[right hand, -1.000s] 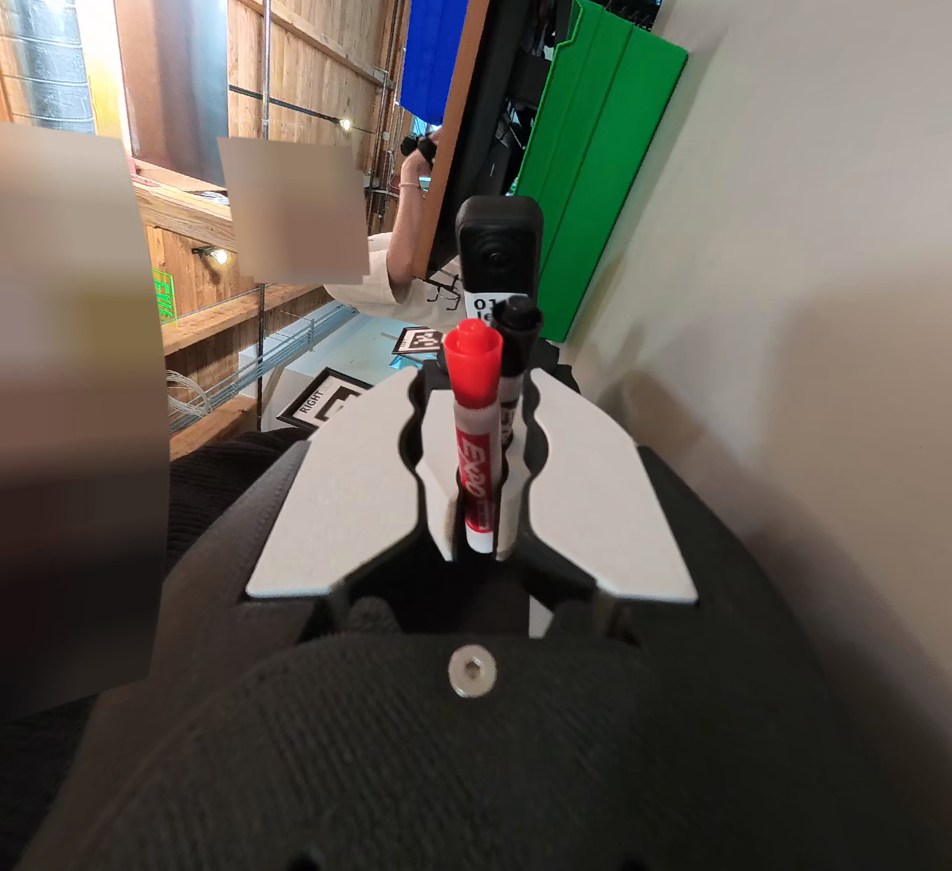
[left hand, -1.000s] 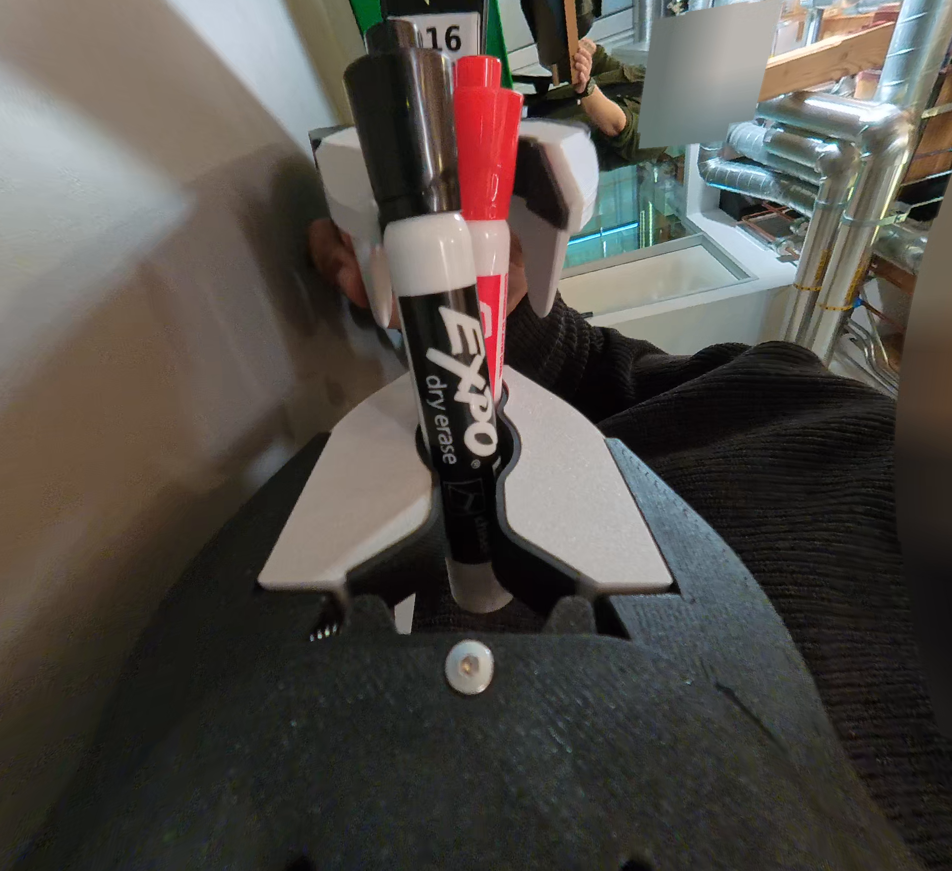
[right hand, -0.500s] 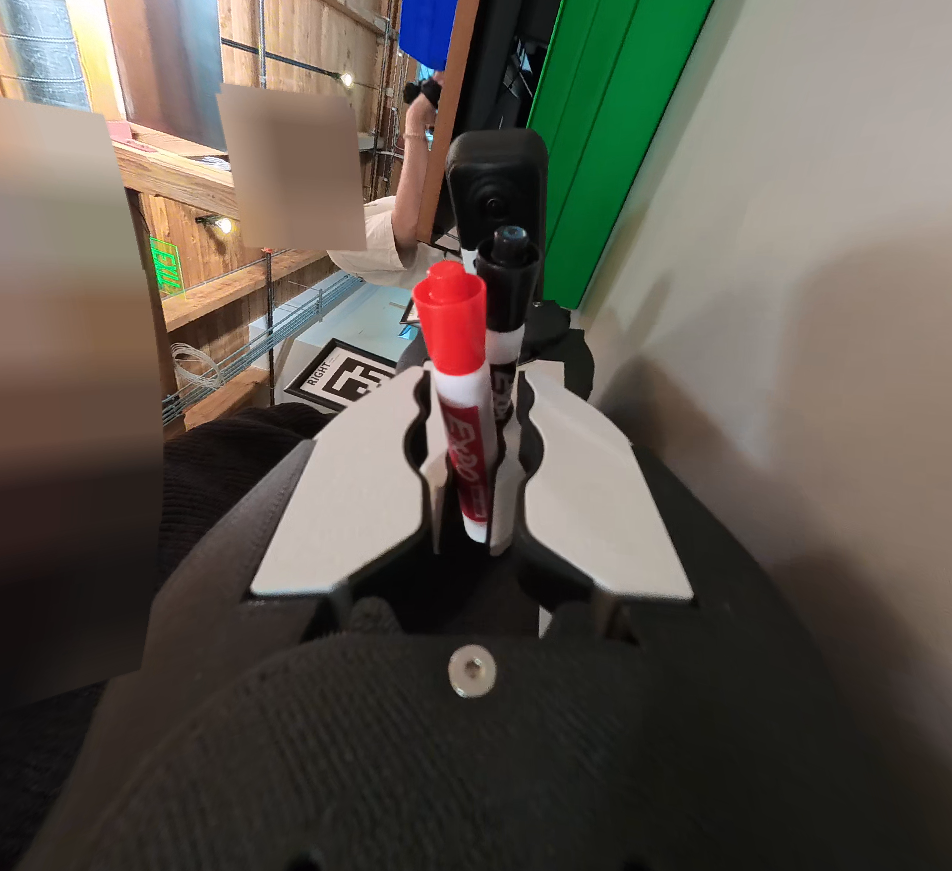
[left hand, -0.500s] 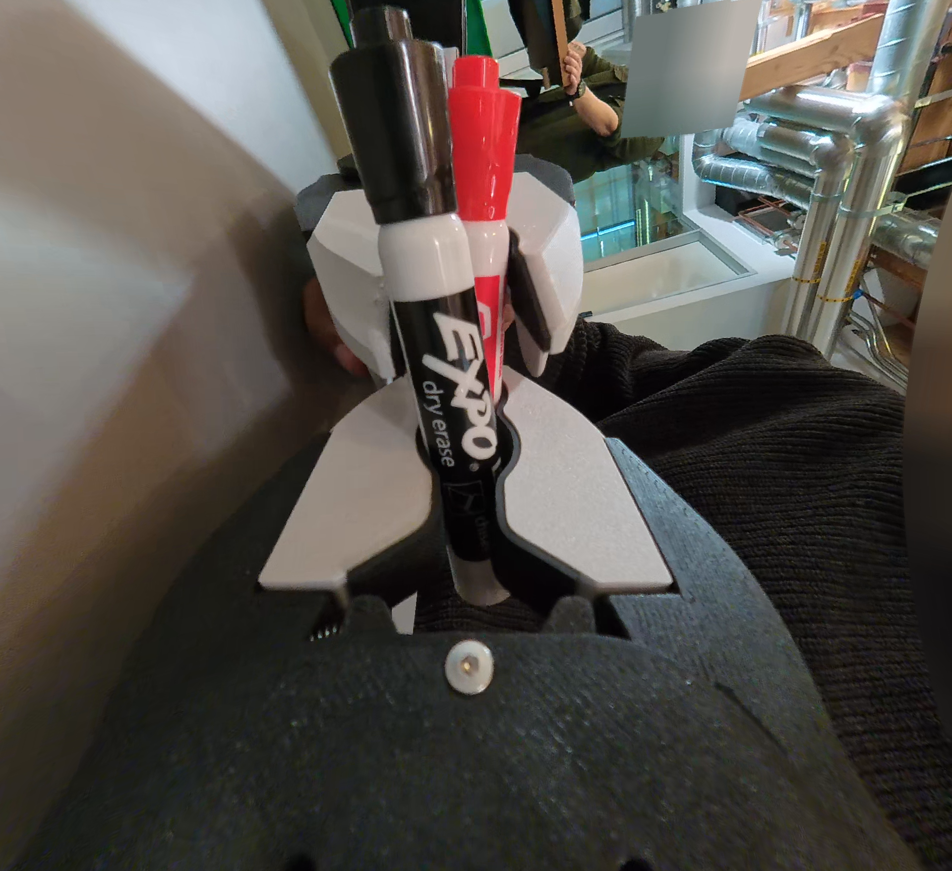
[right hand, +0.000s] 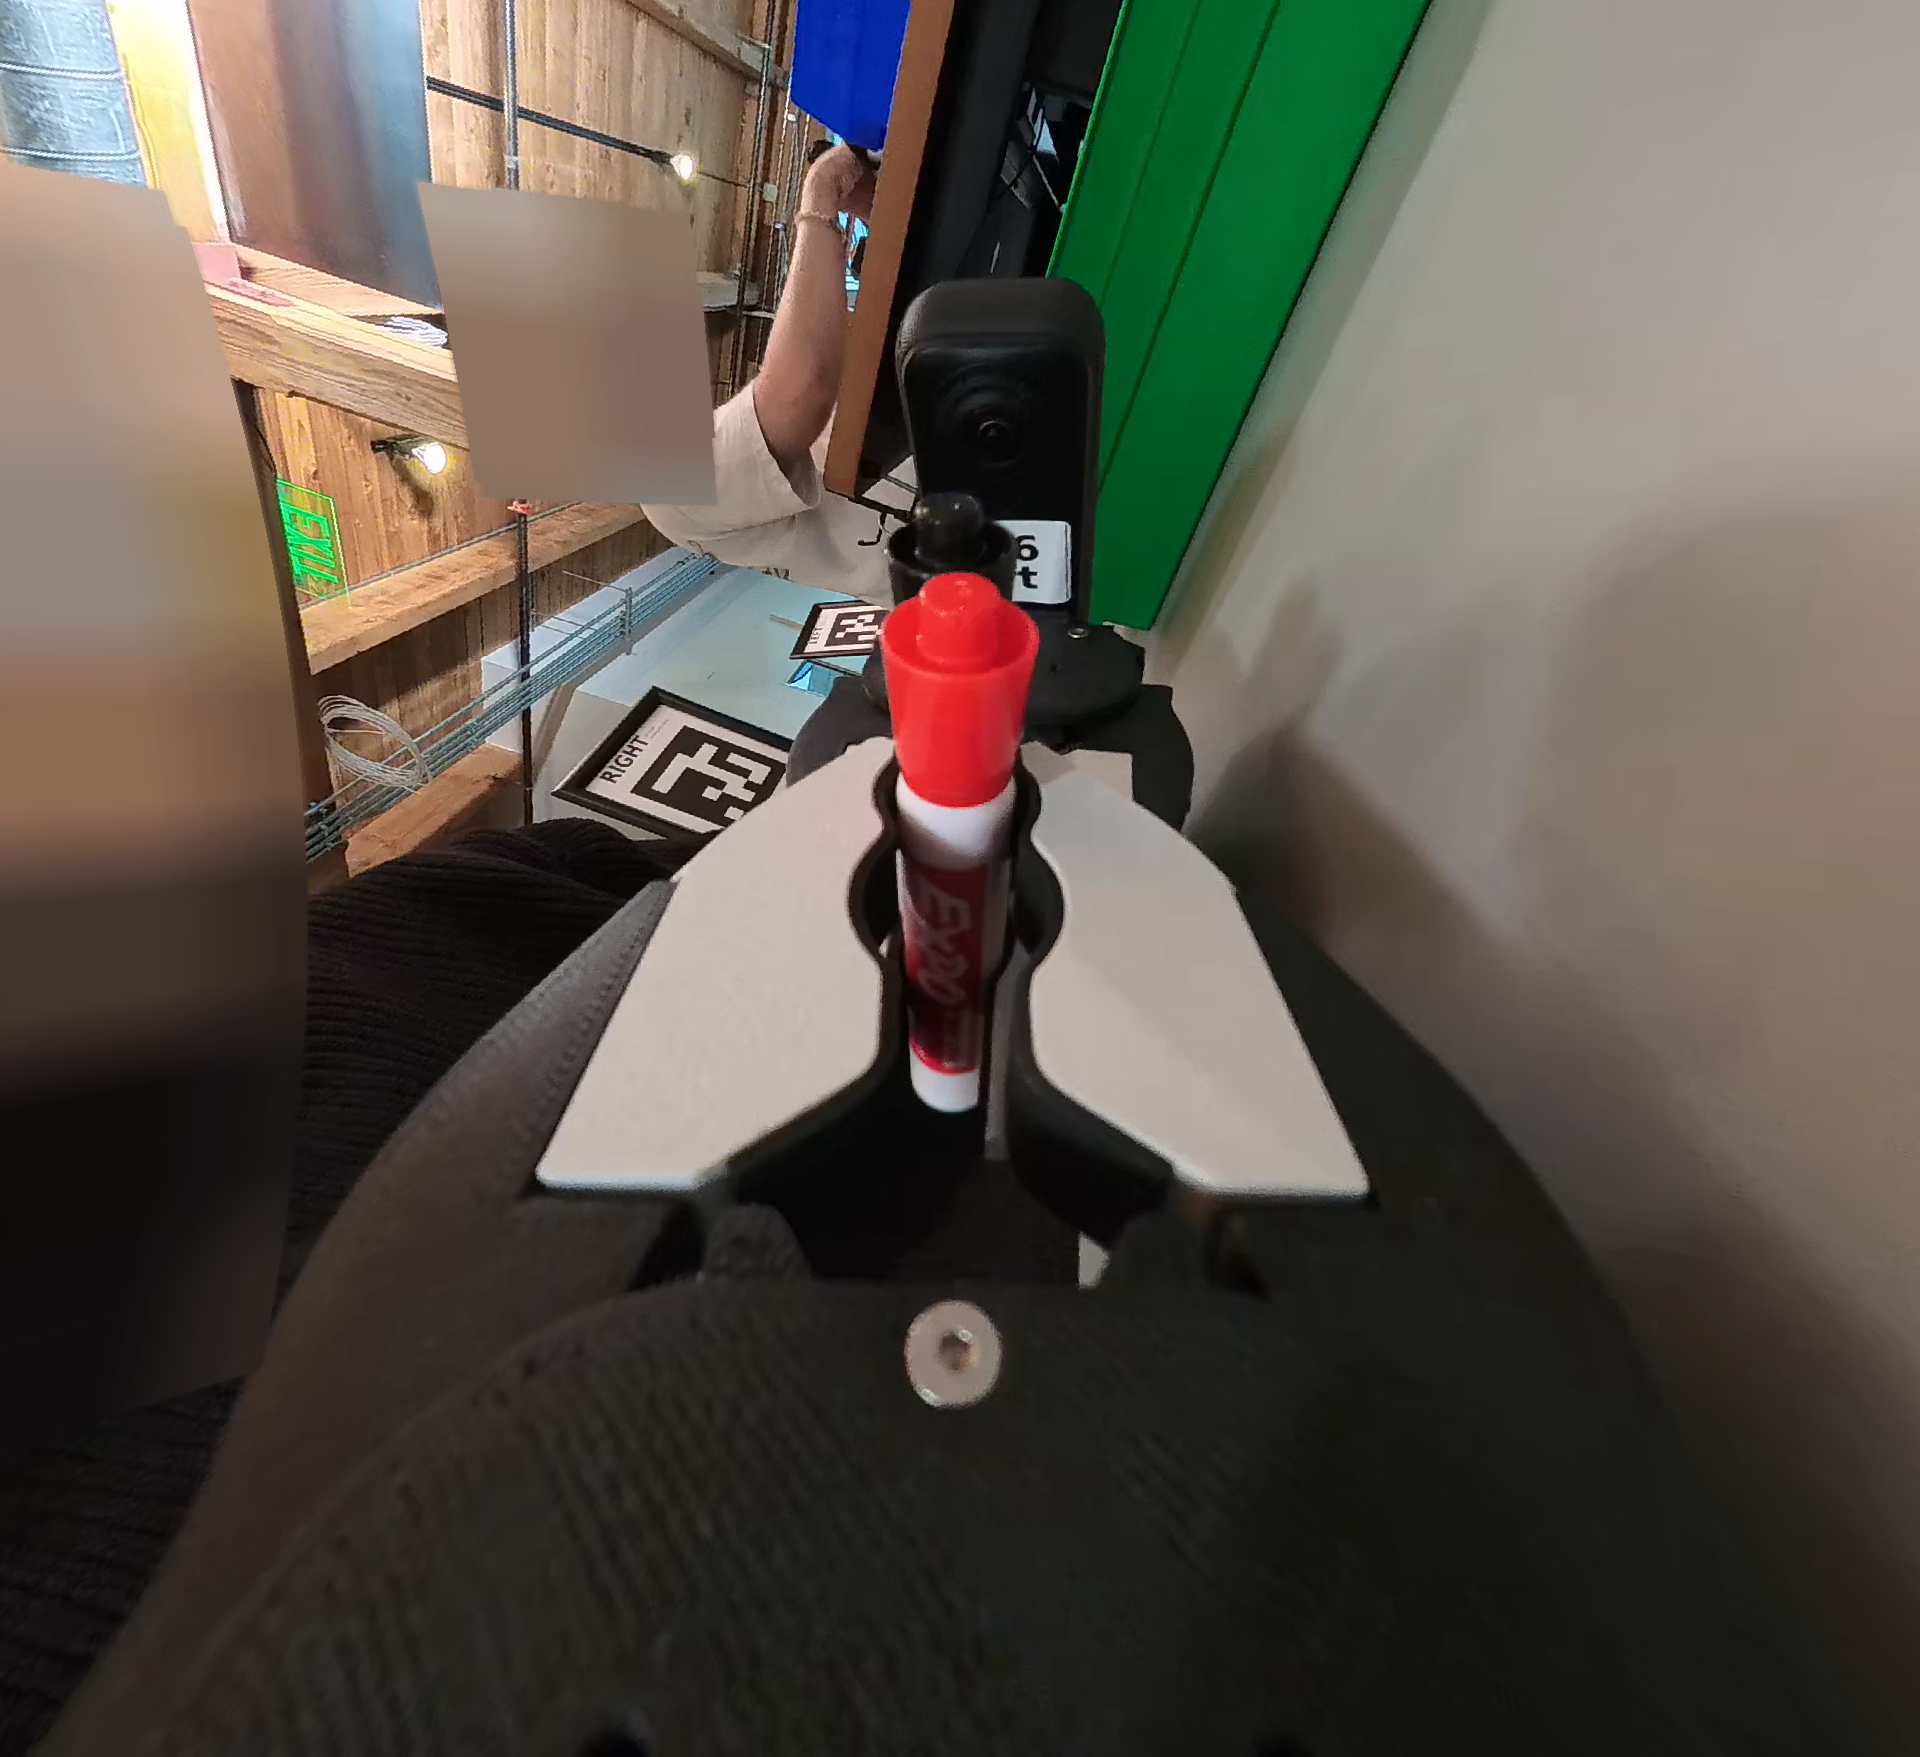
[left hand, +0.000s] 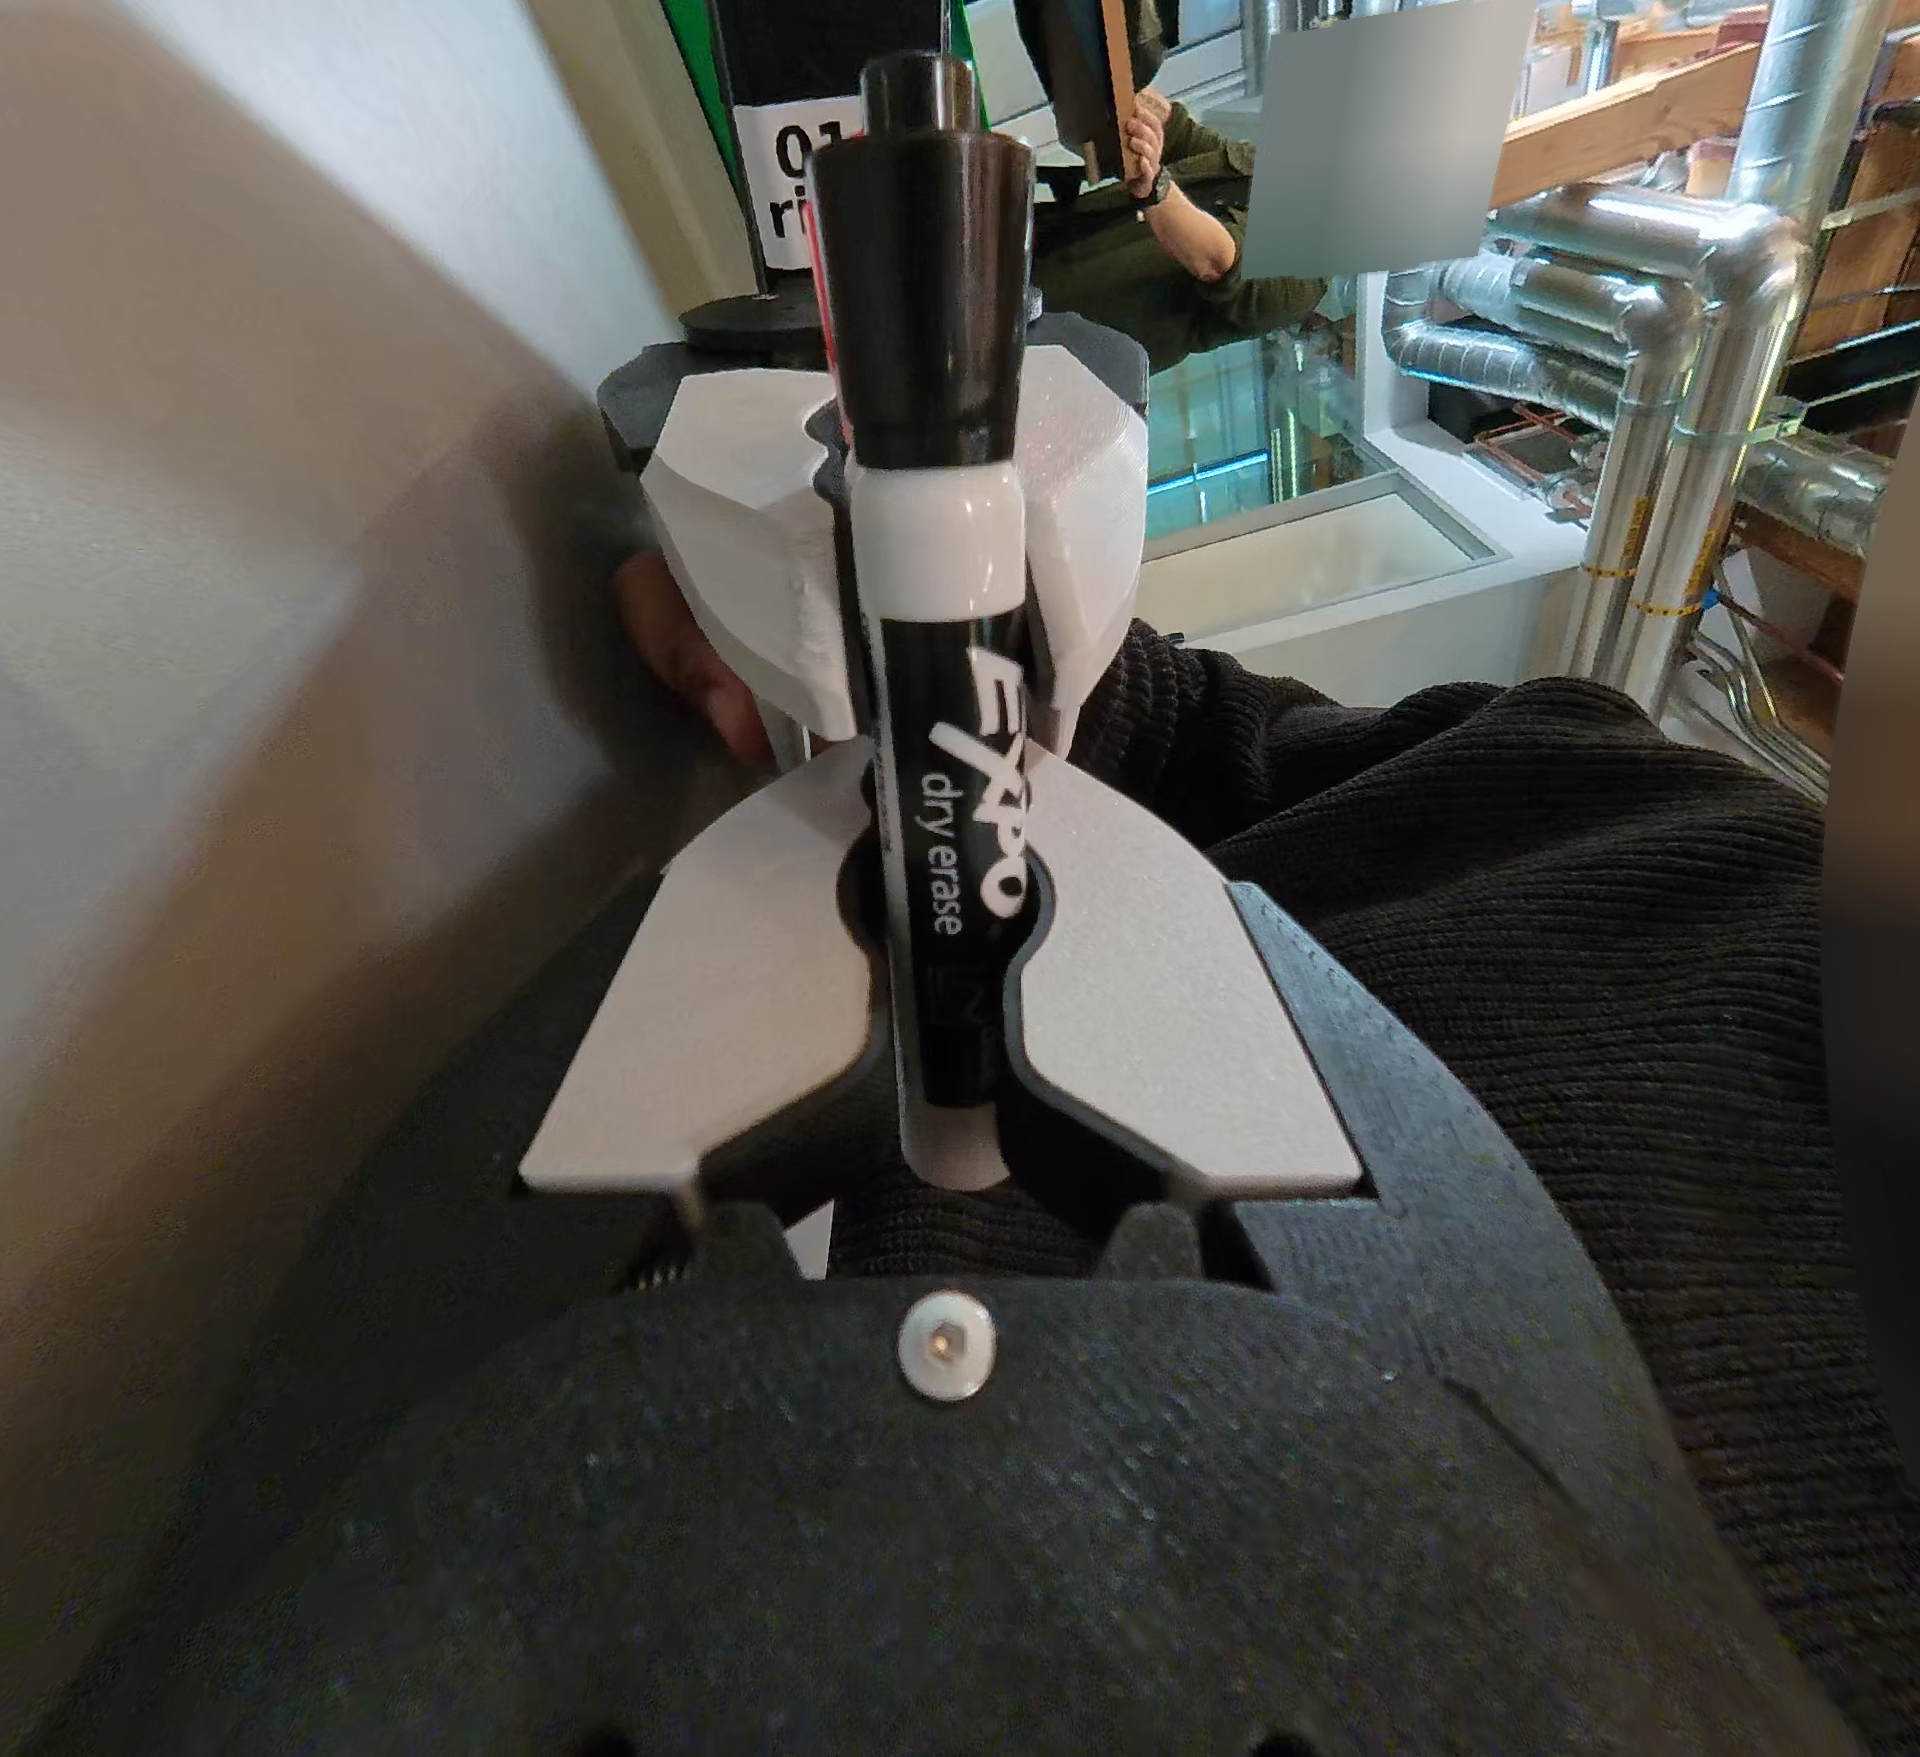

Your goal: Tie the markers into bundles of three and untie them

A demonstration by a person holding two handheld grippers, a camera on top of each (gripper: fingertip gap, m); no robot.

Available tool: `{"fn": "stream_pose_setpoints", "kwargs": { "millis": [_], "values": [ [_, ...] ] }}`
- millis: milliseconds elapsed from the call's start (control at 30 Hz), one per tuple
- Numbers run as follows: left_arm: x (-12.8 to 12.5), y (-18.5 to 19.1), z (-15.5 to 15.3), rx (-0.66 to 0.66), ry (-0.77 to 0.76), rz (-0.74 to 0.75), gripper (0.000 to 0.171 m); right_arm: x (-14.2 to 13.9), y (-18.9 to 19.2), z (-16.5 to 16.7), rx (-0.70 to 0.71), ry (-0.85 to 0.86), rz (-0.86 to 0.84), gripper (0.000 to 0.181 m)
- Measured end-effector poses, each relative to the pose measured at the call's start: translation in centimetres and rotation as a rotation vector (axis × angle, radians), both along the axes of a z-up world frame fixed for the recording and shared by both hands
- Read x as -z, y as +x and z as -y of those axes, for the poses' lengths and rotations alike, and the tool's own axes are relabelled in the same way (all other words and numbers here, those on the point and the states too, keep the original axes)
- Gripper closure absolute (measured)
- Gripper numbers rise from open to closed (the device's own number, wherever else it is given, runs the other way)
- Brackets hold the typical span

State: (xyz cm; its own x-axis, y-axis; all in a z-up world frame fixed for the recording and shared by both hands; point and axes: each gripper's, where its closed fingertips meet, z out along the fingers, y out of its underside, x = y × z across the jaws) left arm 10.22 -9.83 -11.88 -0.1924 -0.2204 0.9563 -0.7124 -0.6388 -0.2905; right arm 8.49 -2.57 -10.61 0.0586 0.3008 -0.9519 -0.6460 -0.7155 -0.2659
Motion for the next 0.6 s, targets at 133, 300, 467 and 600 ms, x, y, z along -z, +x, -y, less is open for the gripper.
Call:
{"fn": "stream_pose_setpoints", "kwargs": {
  "millis": [133, 300, 467, 600],
  "values": [
    [-0.34, 0.02, -0.13, -0.006, -0.015, 0.016, 0.155, -0.19, 0.1, 0.04, -0.004, 0.004, 0.002, 0.163],
    [-0.3, 0.05, -0.24, -0.008, -0.037, 0.004, 0.156, -0.25, 0.36, 0.13, 0.0, 0.014, 0.015, 0.163],
    [-0.46, 0.0, 0.0, 0.002, -0.033, 0.012, 0.156, -0.59, 0.41, 0.46, -0.031, 0.026, -0.019, 0.161],
    [-0.47, -0.02, 0.07, 0.007, -0.045, 0.008, 0.156, -0.54, 0.47, 0.67, -0.045, 0.034, 0.008, 0.161]
  ]
}}
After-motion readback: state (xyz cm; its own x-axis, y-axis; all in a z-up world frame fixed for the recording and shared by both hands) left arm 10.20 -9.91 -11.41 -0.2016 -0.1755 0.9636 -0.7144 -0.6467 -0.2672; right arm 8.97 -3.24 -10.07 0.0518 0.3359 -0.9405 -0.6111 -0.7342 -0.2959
